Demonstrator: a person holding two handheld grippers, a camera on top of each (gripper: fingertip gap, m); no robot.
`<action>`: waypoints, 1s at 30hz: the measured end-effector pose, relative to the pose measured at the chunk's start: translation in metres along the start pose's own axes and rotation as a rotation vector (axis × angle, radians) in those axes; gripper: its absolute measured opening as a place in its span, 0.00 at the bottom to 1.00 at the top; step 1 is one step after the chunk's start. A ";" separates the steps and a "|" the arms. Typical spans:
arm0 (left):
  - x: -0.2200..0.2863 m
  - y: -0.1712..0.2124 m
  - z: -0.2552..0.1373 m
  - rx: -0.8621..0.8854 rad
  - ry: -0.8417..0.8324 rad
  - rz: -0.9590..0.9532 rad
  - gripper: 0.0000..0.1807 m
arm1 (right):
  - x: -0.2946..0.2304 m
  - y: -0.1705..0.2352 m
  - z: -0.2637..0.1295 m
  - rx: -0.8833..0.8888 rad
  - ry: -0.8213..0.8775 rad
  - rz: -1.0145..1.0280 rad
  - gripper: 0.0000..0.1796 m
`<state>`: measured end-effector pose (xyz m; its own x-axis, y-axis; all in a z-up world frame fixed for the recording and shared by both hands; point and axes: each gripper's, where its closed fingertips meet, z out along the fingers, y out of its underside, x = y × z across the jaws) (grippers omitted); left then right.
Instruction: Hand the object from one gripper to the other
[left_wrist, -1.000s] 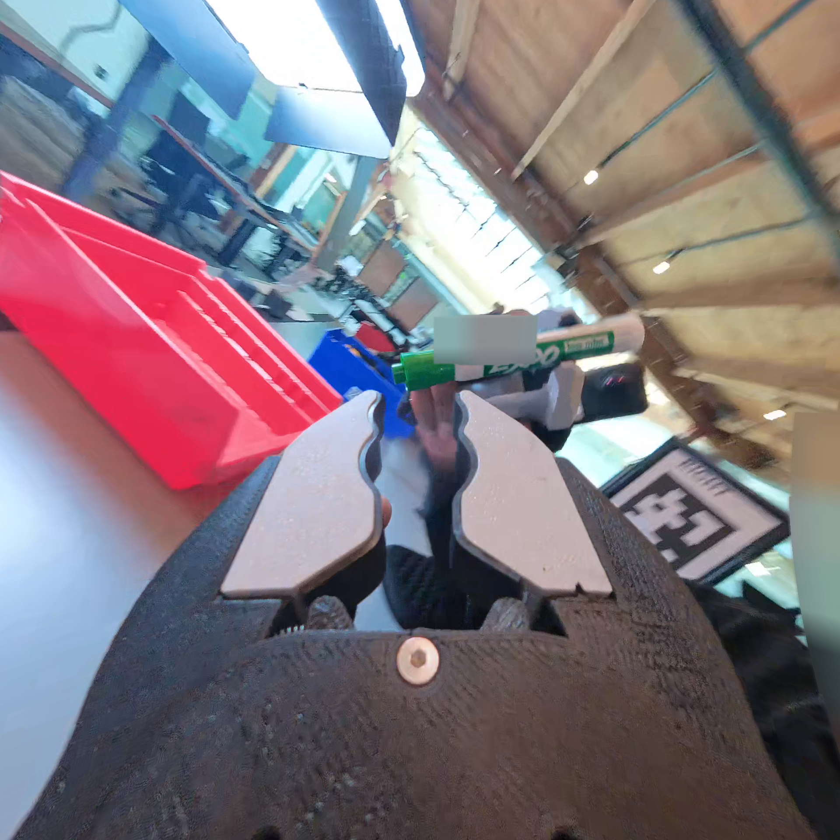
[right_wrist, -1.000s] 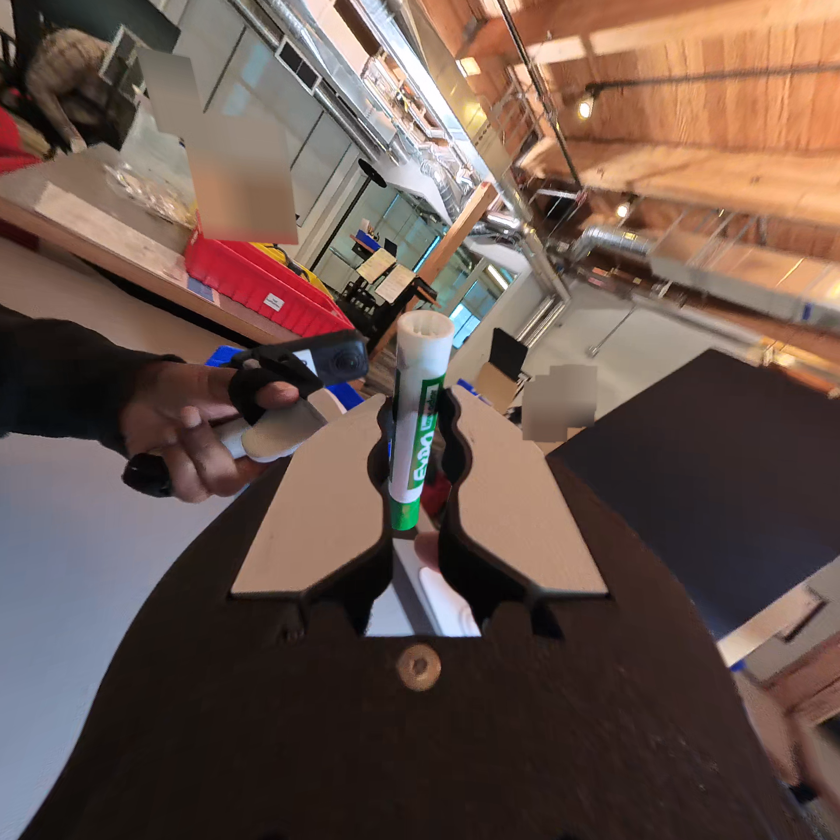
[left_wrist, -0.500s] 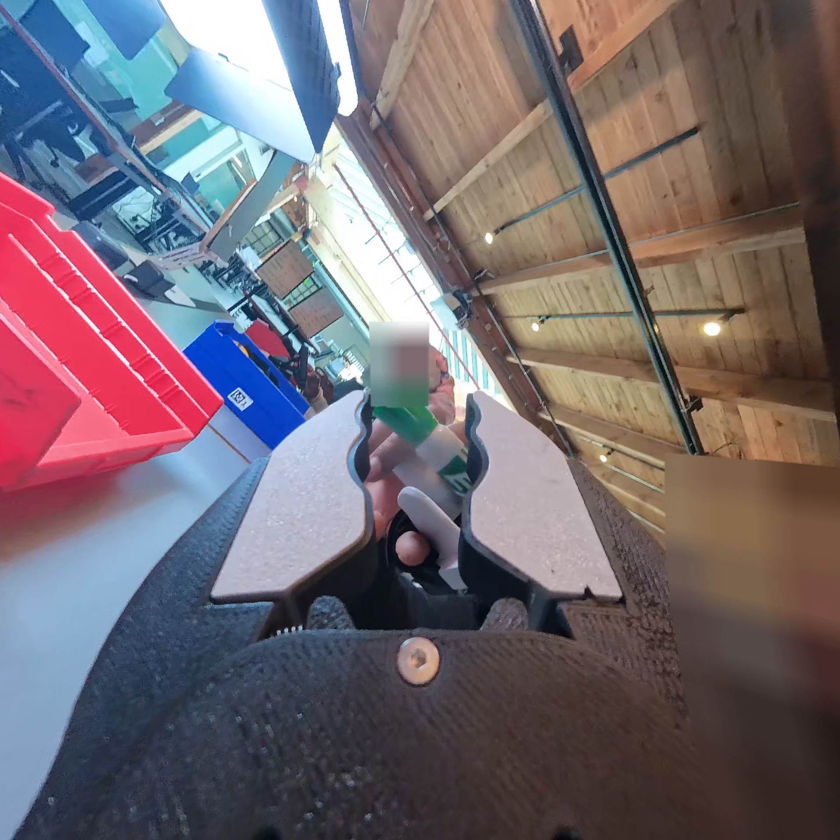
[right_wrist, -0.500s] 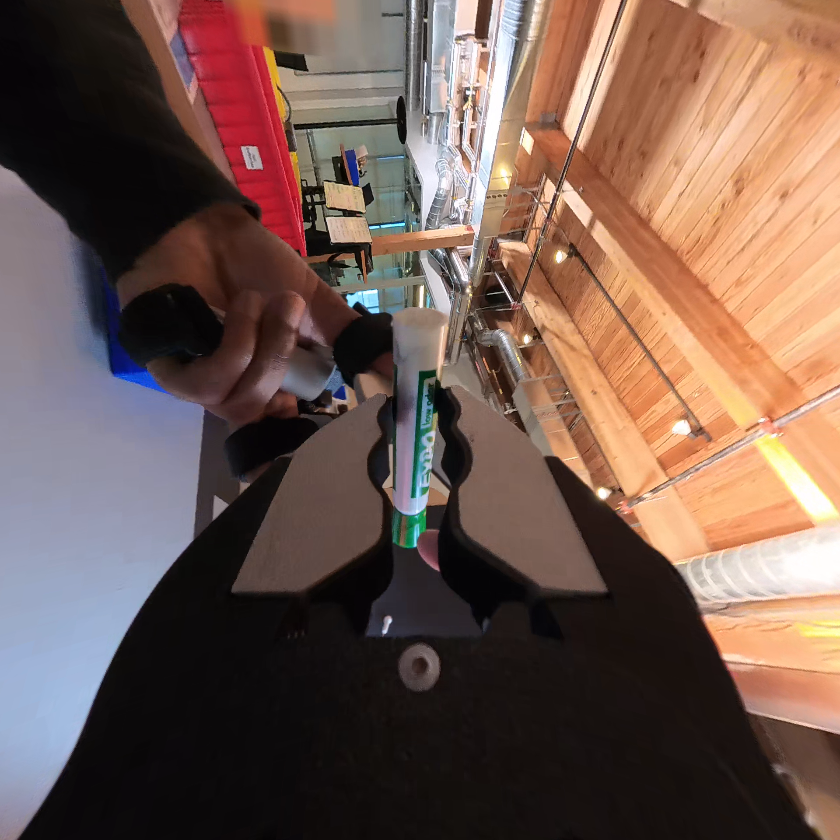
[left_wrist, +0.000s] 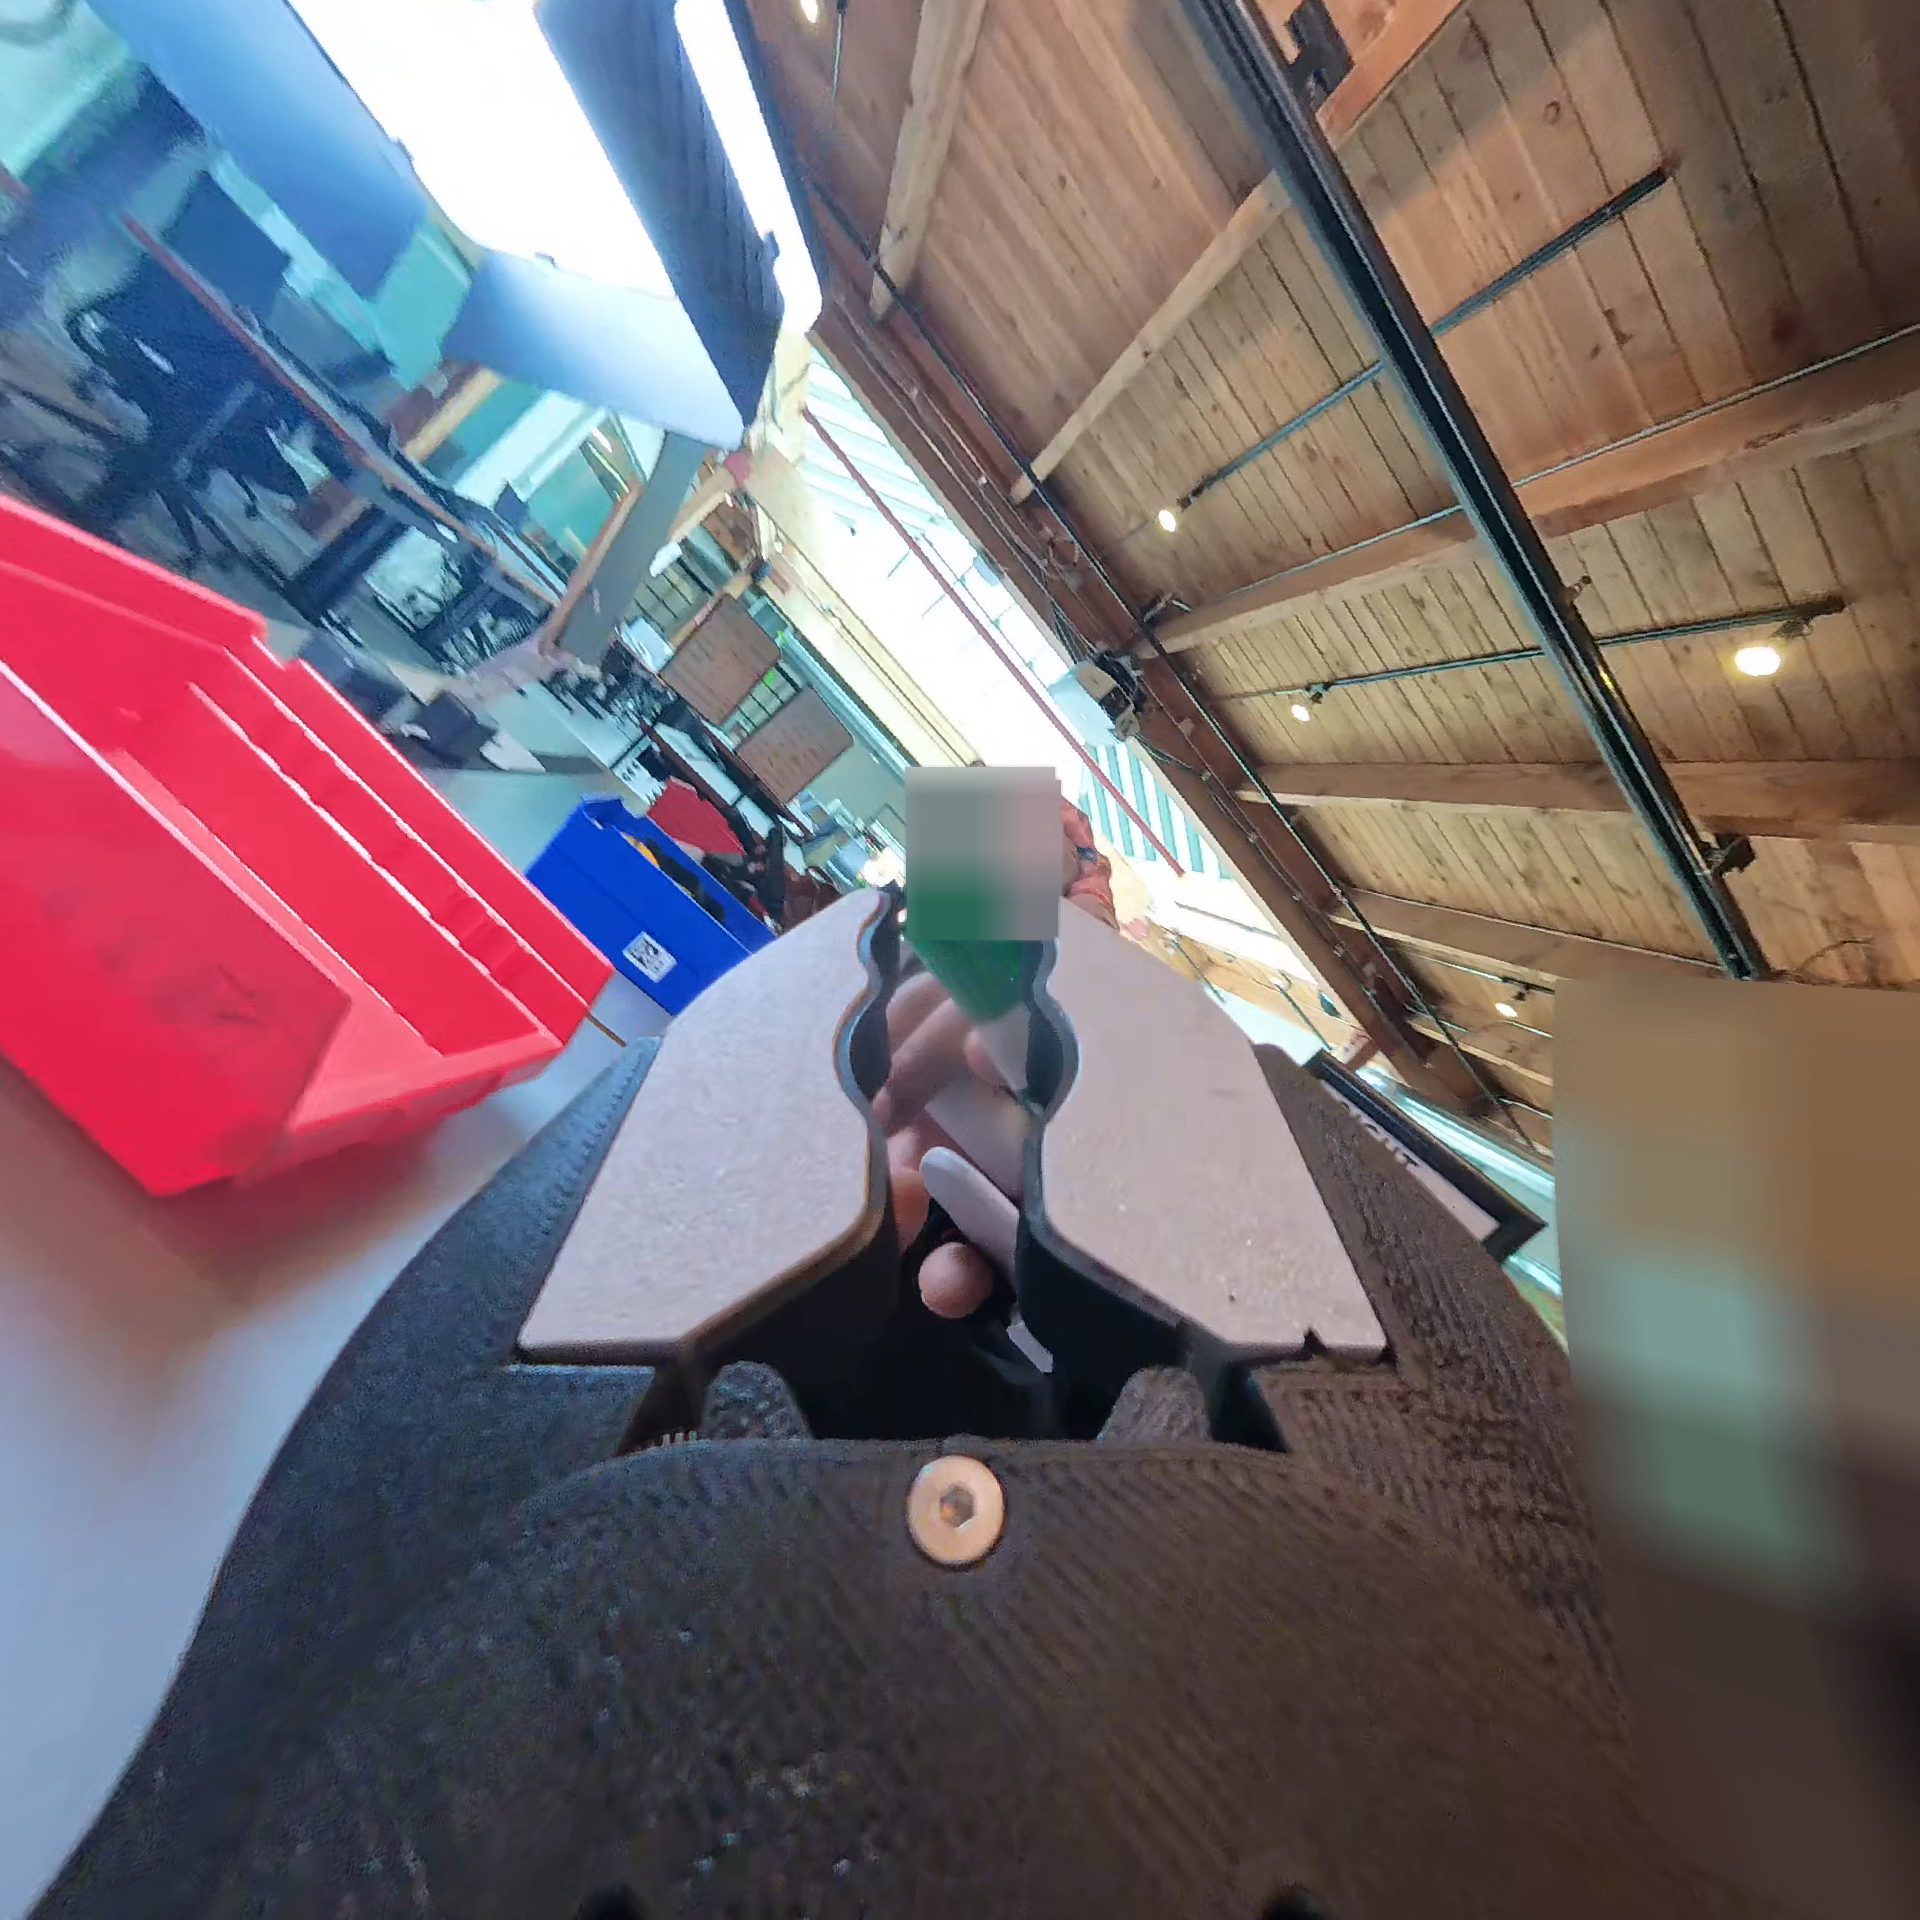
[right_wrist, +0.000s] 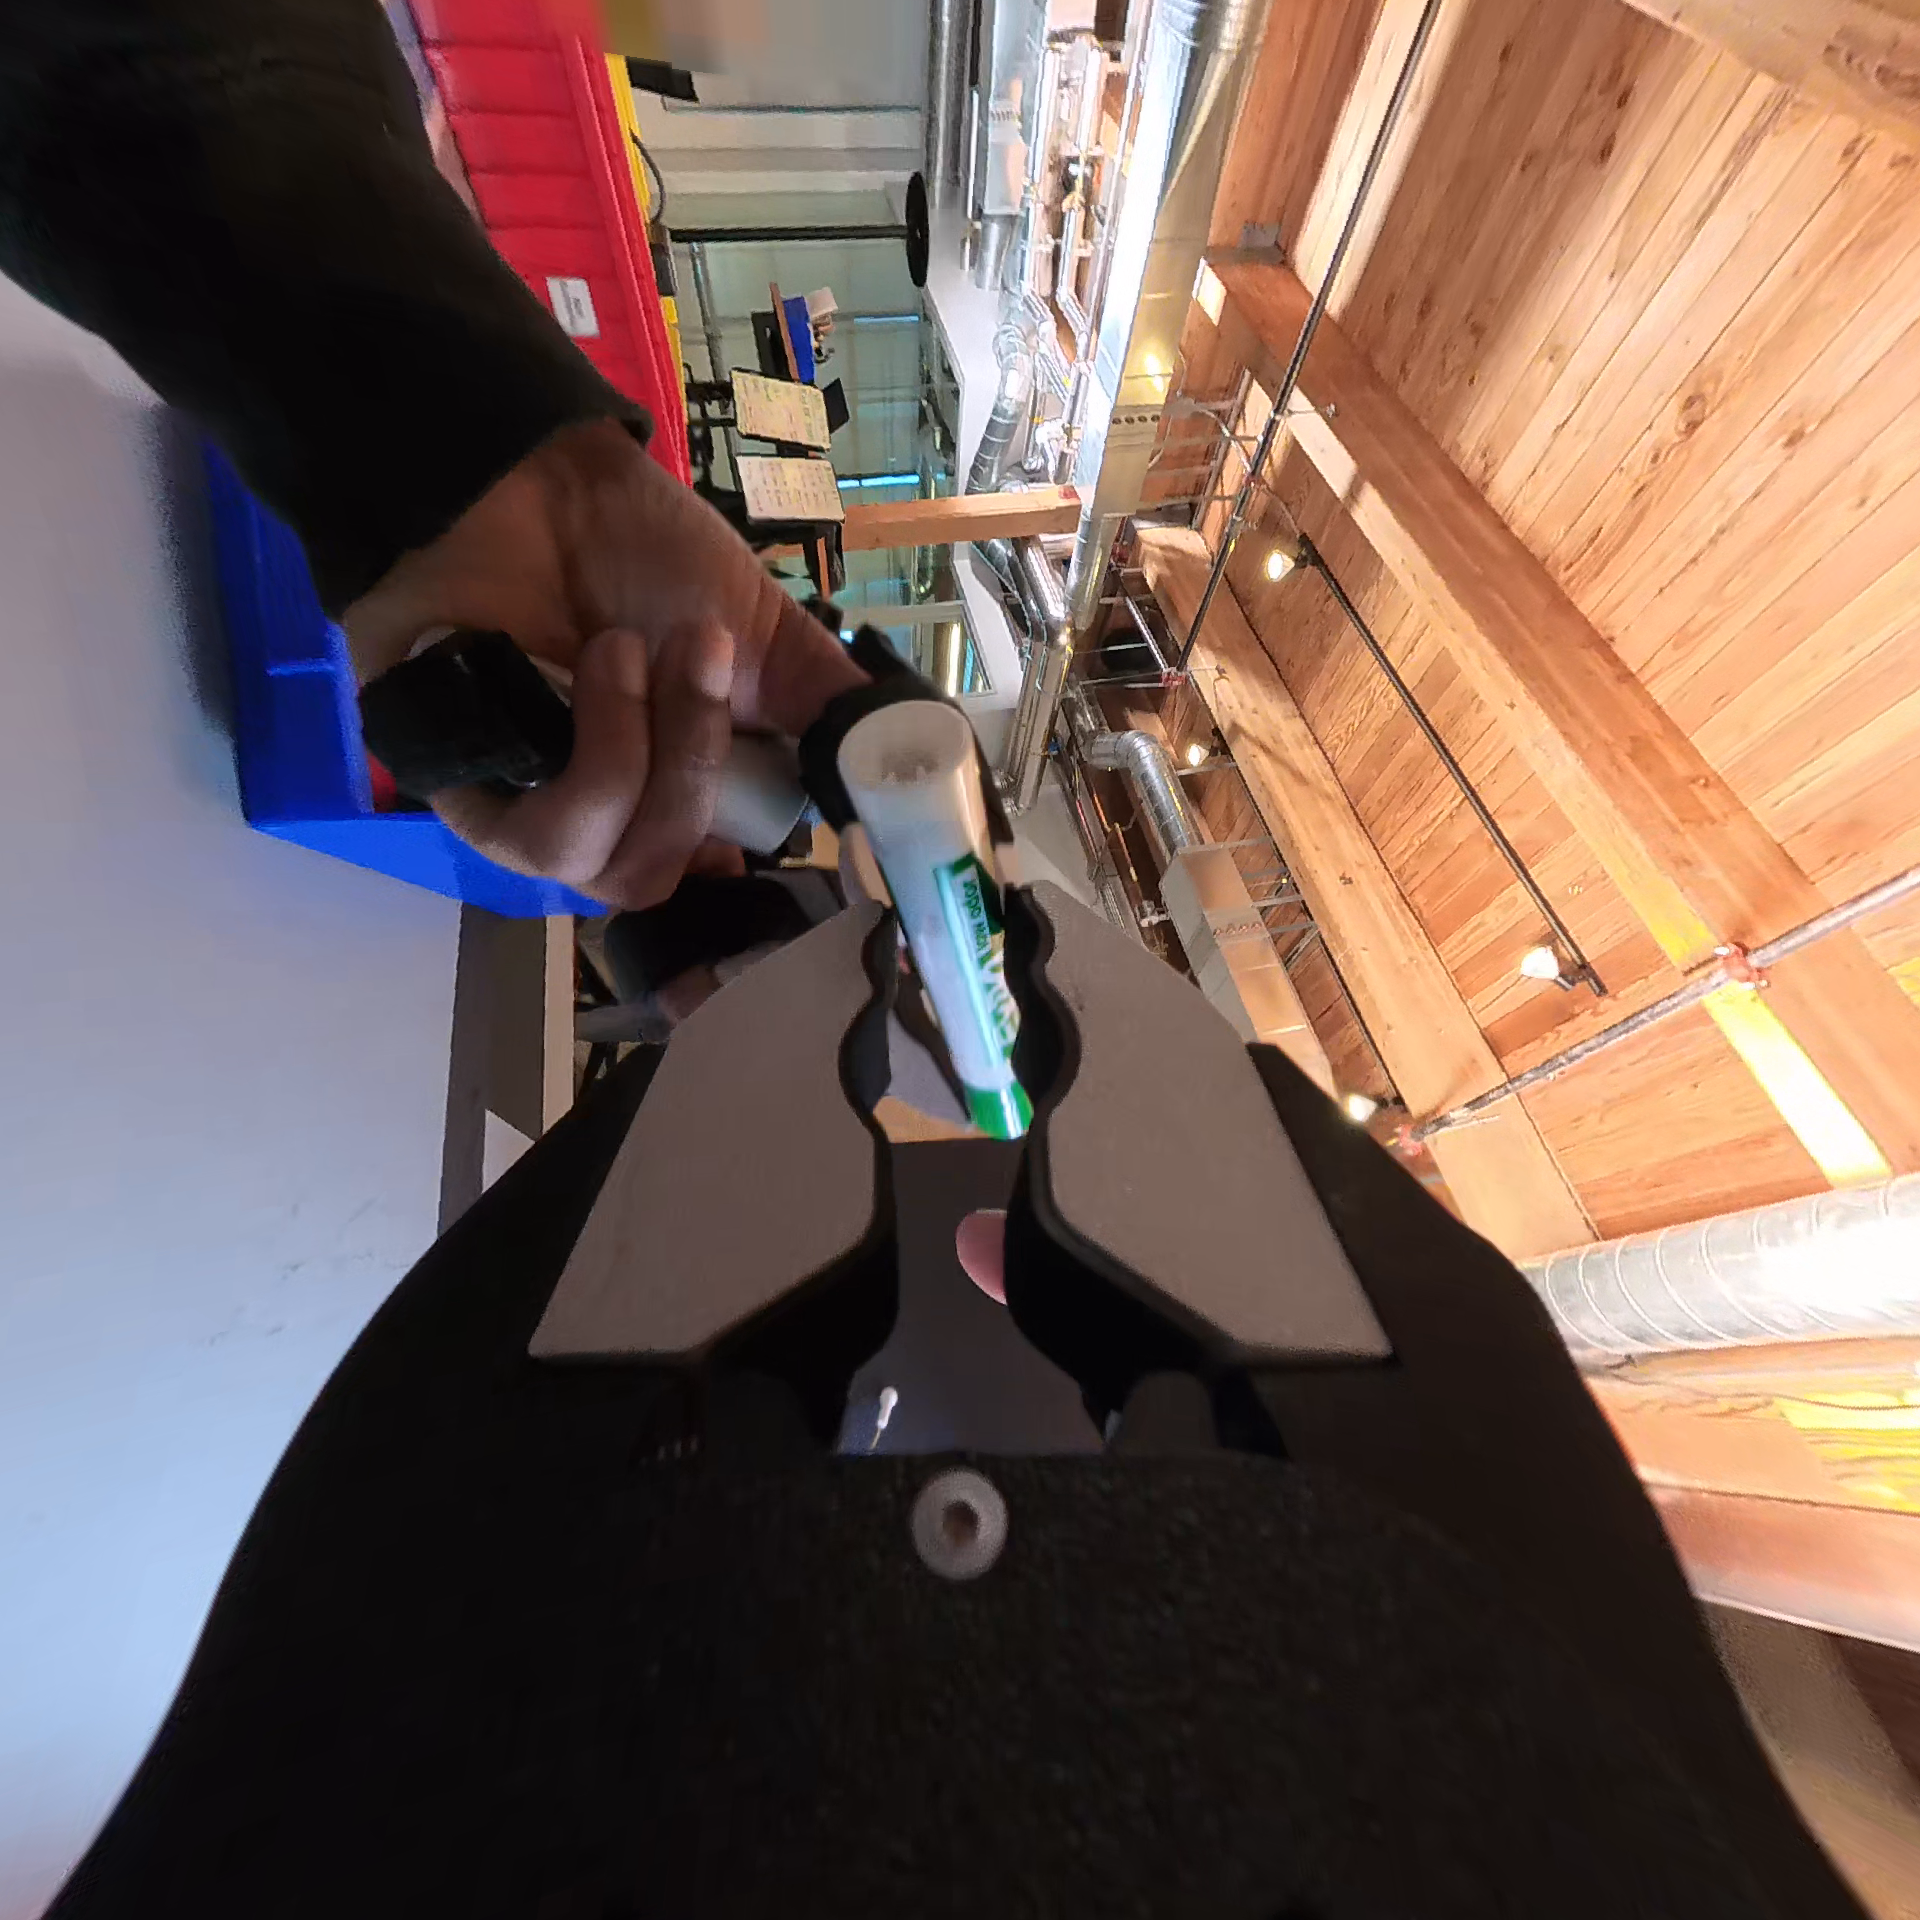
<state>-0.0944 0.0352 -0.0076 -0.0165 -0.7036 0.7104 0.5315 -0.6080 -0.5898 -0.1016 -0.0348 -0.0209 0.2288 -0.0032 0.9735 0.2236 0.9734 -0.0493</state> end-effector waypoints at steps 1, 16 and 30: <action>0.001 -0.006 -0.004 0.022 -0.012 0.026 0.12 | 0.001 0.004 0.000 -0.012 0.007 0.002 0.11; 0.022 -0.042 -0.025 0.148 -0.193 0.535 0.11 | -0.002 0.063 -0.001 0.020 -0.234 1.220 0.17; 0.016 -0.004 -0.001 -0.059 -0.380 1.100 0.11 | -0.045 0.047 0.006 -0.110 -0.547 1.490 0.12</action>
<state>-0.0972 0.0260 0.0057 0.6892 -0.7123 -0.1326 0.0602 0.2387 -0.9692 -0.1071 0.0124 -0.0654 -0.0524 0.9986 -0.0006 0.1904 0.0094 -0.9817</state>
